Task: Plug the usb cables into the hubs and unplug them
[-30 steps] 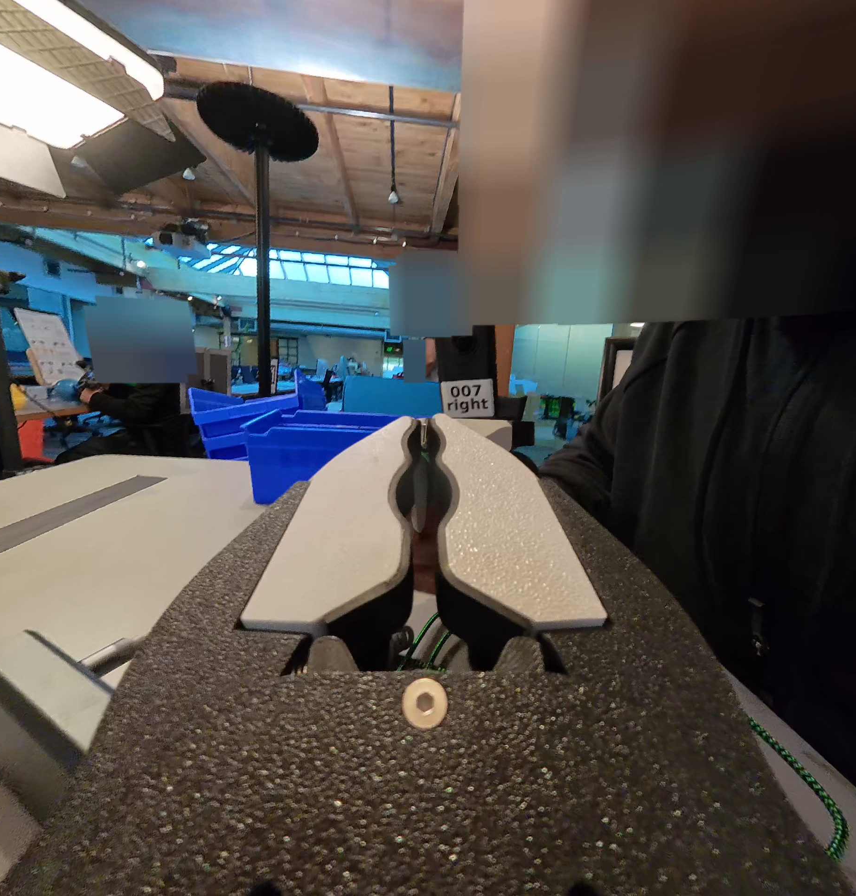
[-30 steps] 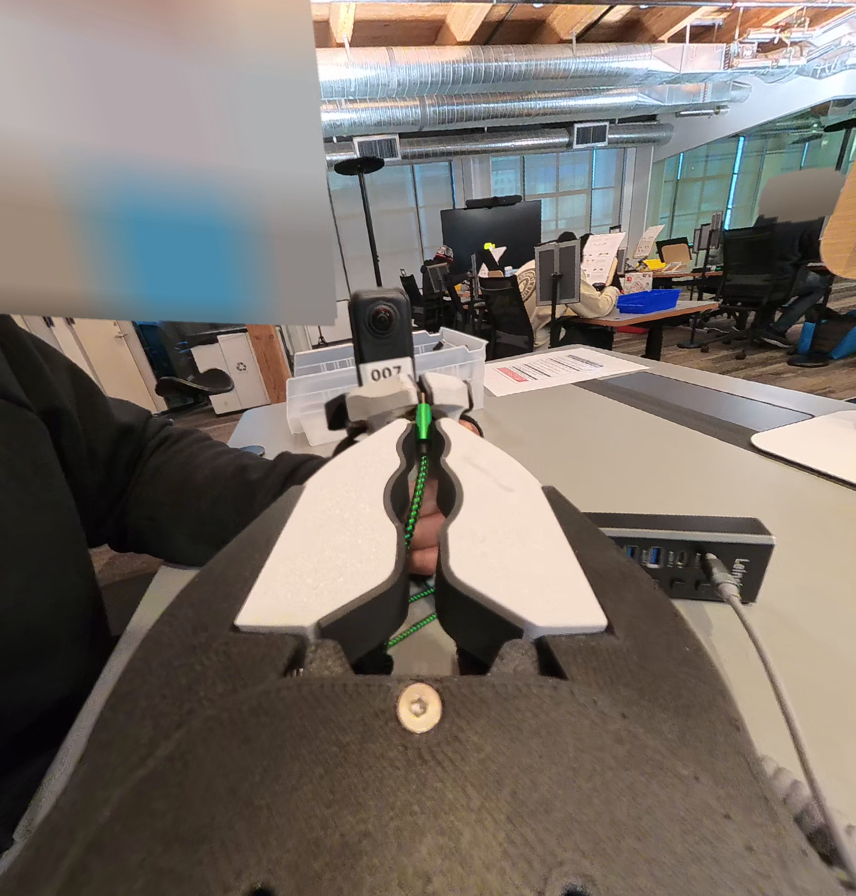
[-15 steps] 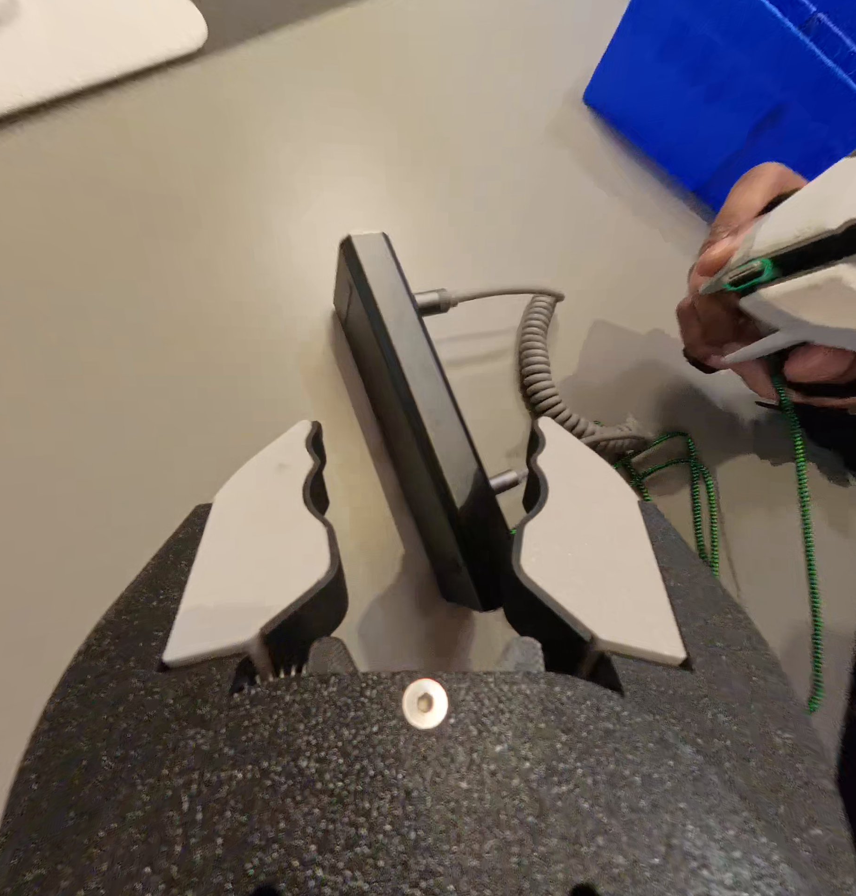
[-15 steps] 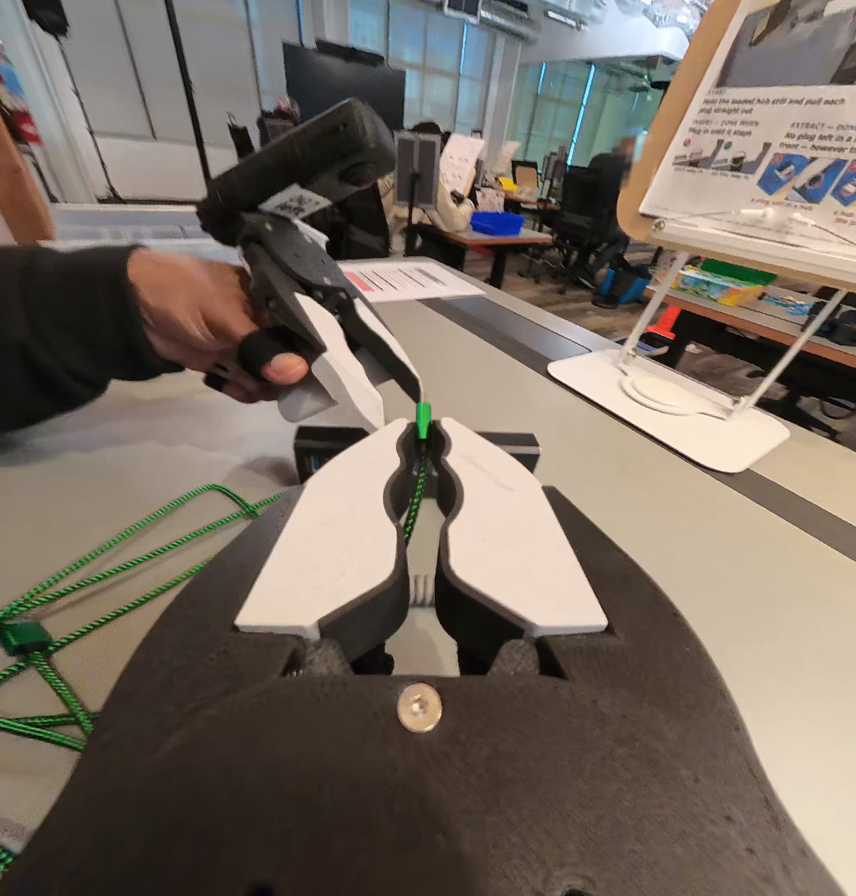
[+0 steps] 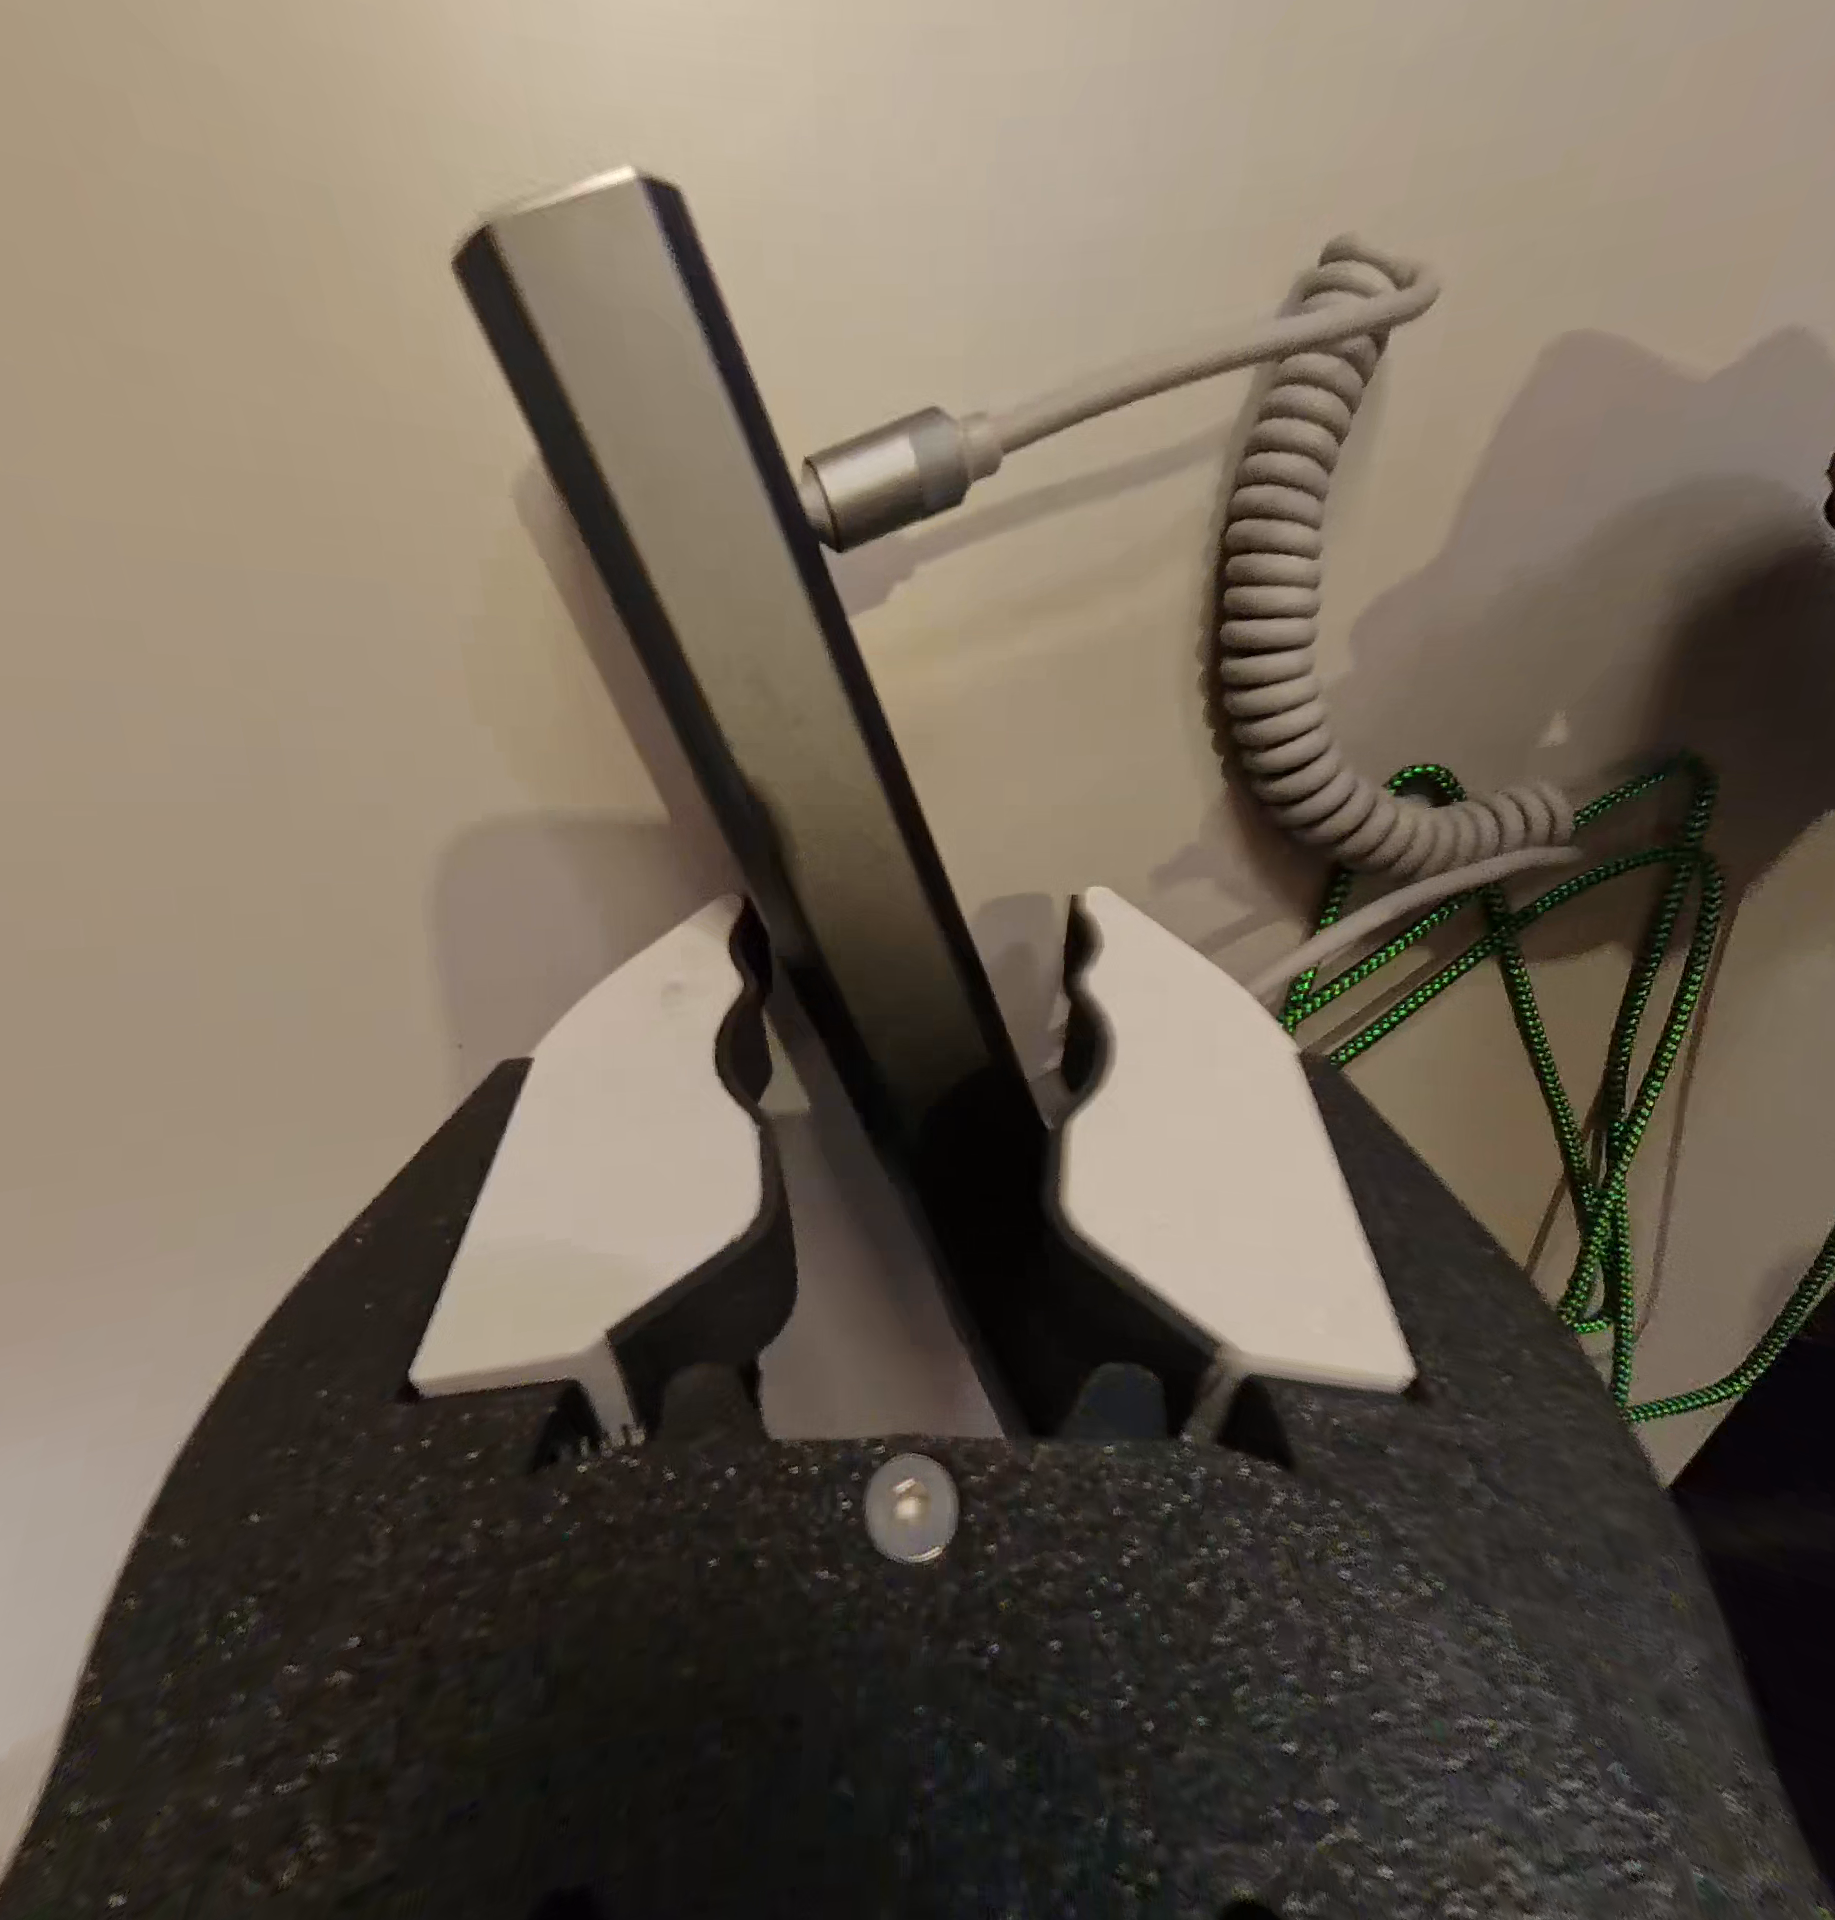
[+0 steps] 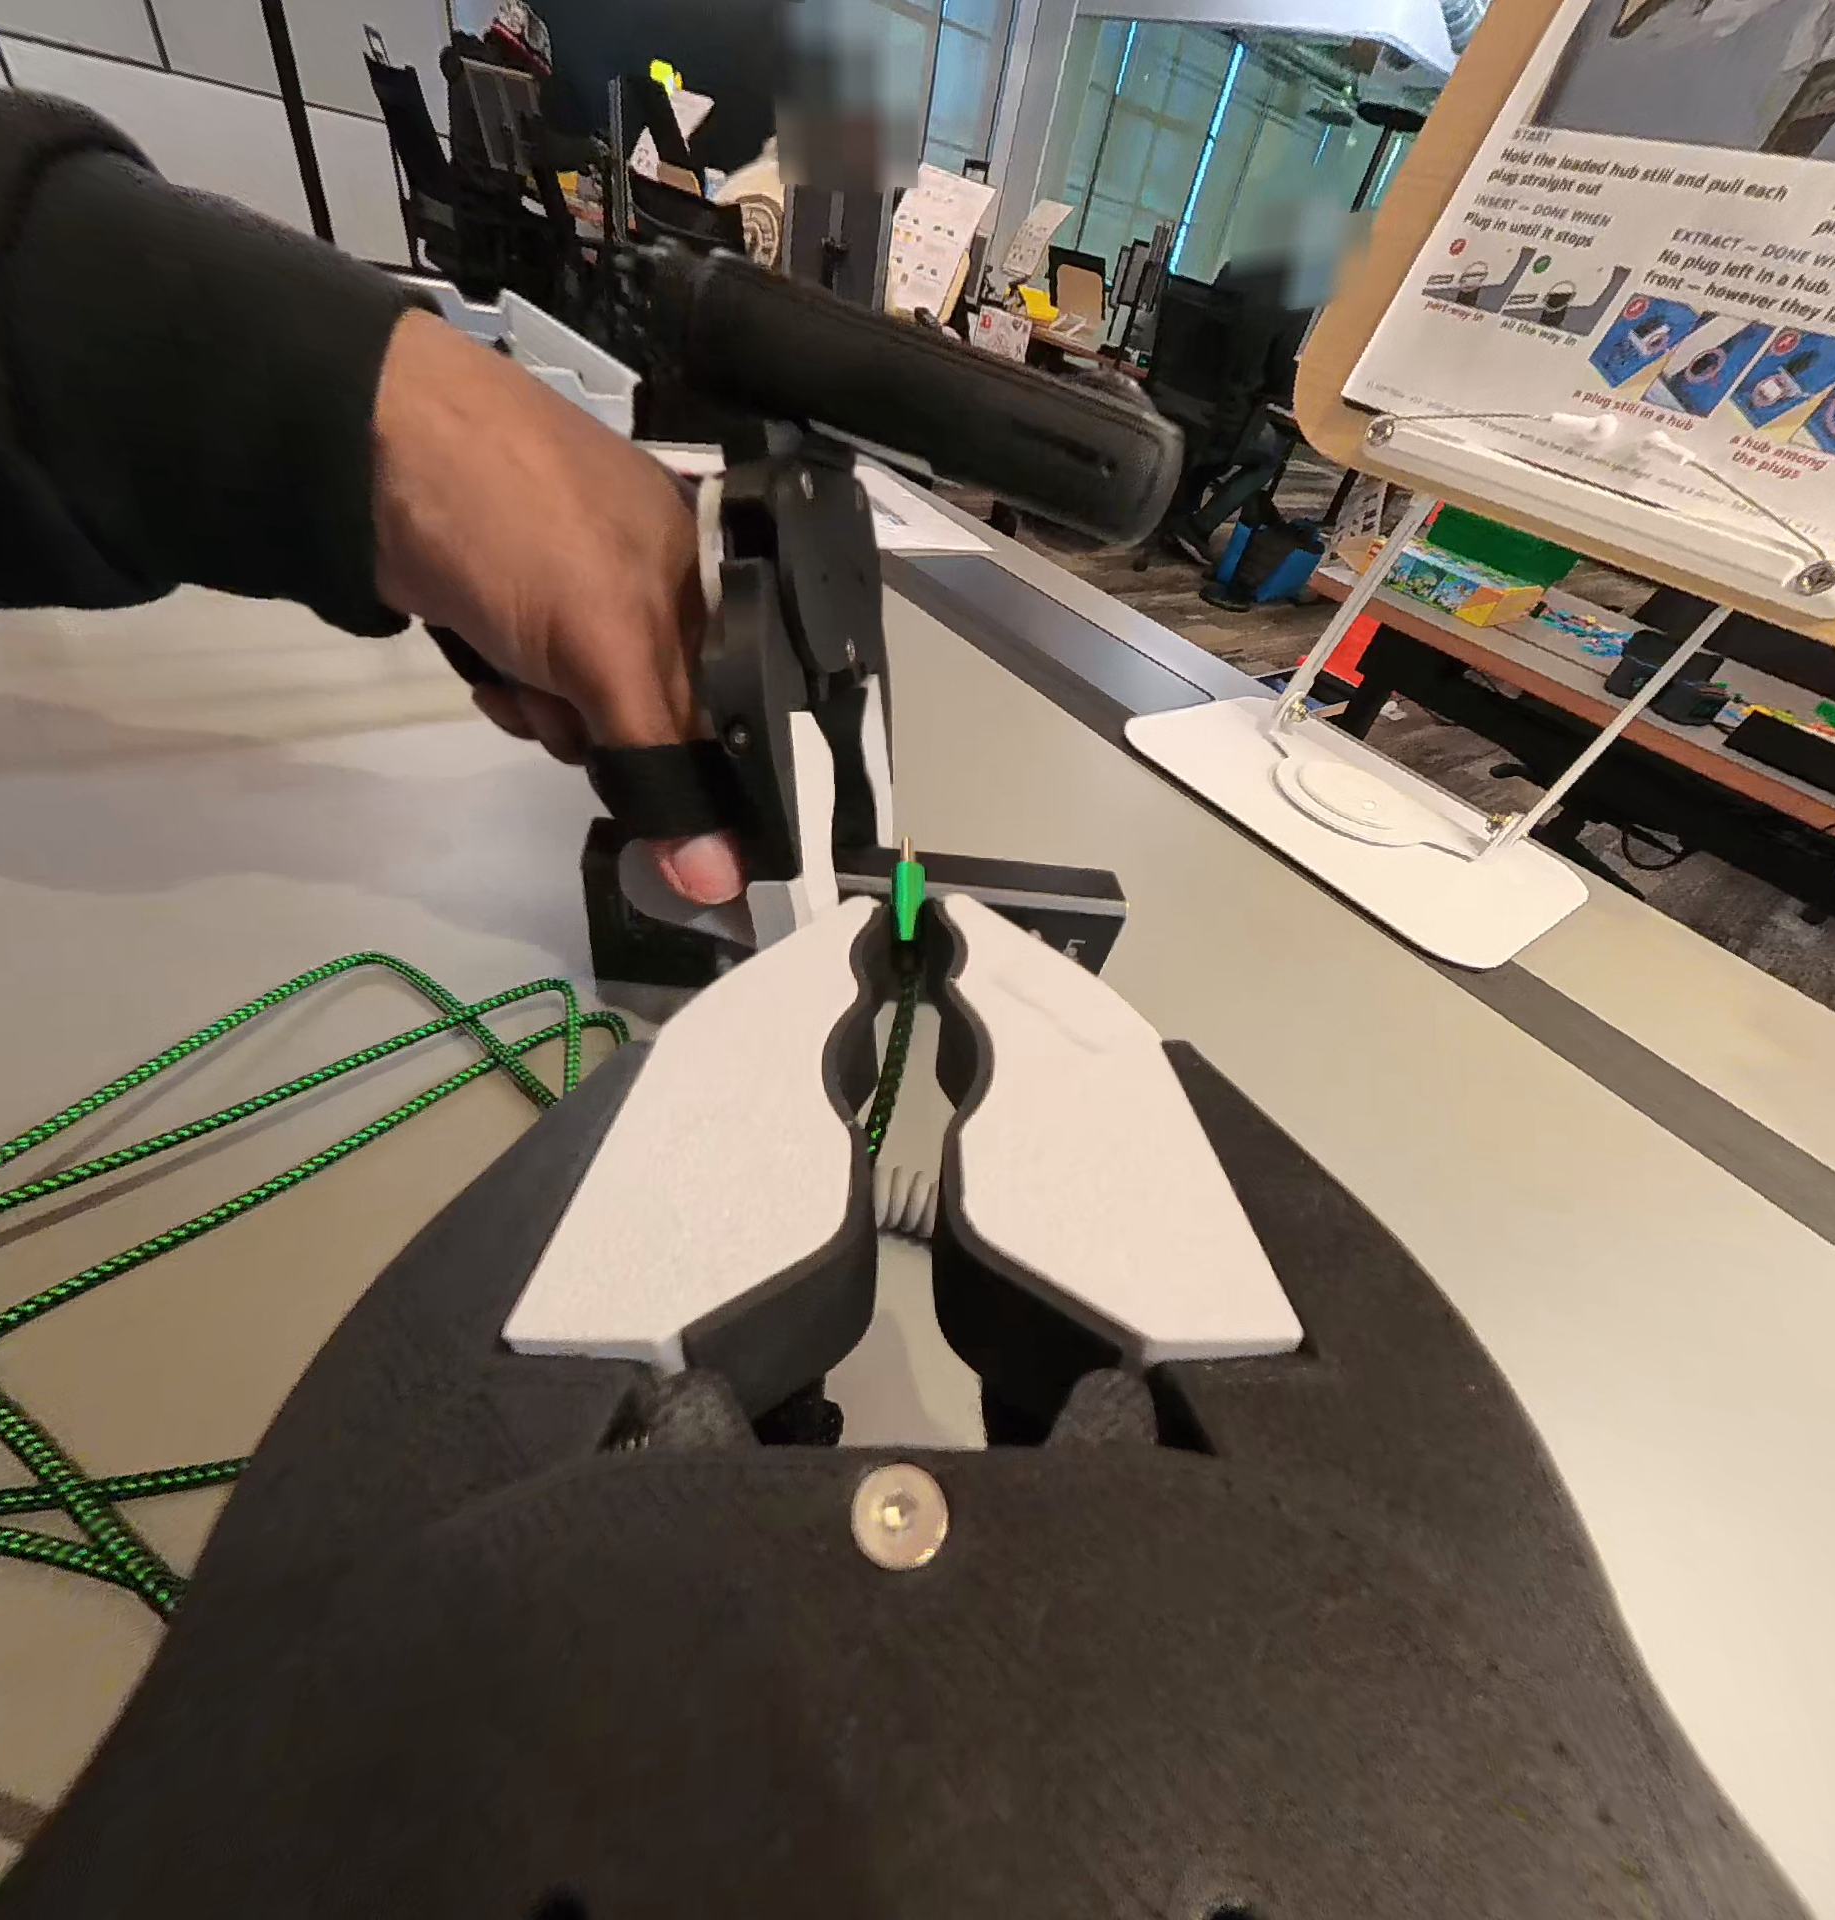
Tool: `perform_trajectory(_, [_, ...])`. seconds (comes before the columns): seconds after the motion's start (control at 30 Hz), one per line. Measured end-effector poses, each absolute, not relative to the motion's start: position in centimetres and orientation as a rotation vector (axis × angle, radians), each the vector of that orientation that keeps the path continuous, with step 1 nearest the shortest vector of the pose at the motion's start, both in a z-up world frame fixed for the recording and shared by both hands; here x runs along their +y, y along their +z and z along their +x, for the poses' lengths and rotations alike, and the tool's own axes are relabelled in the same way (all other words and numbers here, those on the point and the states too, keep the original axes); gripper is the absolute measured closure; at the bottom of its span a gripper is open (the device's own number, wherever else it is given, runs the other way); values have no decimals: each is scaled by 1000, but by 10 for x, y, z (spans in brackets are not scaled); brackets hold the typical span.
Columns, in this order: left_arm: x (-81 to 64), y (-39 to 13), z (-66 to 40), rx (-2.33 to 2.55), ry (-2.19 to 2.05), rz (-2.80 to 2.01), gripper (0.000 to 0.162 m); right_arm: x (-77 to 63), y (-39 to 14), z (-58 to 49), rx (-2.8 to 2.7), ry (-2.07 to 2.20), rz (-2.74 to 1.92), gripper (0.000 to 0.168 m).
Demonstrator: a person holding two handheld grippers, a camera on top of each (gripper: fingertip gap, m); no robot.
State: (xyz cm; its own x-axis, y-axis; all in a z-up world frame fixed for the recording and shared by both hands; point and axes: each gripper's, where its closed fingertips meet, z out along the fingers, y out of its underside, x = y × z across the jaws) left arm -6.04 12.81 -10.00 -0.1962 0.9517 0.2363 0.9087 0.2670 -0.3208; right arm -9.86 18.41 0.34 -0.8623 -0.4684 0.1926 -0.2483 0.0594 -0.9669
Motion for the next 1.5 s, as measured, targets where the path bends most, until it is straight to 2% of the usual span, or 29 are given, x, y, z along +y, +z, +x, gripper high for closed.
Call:
perform_trajectory(0.07, [128, -96, -67, -2126, 165, -1621, 123, 182, 0, -102, 2189, -1887, -715, 163])
perform_trajectory(0.27, [129, -74, -73, -2046, 374, -1537, 134, 177, -7, -109, 2257, -1876, -686, 163])
perform_trajectory(0.6, [140, -50, -84, -1930, 630, -1328, 134, 162, -7, -115, 2424, -1990, -781, 163])
perform_trajectory(0.8, [137, -41, -87, -1918, 857, -1317, 134, 150, 1, -114, 2544, -2148, -1041, 163])
perform_trajectory(1.2, [140, -46, -83, -1909, 956, -1372, 134, 141, -2, -108, 2710, -2168, -1395, 163])
perform_trajectory(1.5, [139, -42, -85, -1865, 1050, -1429, 134, 145, 4, -108, 2688, -2179, -1389, 163])
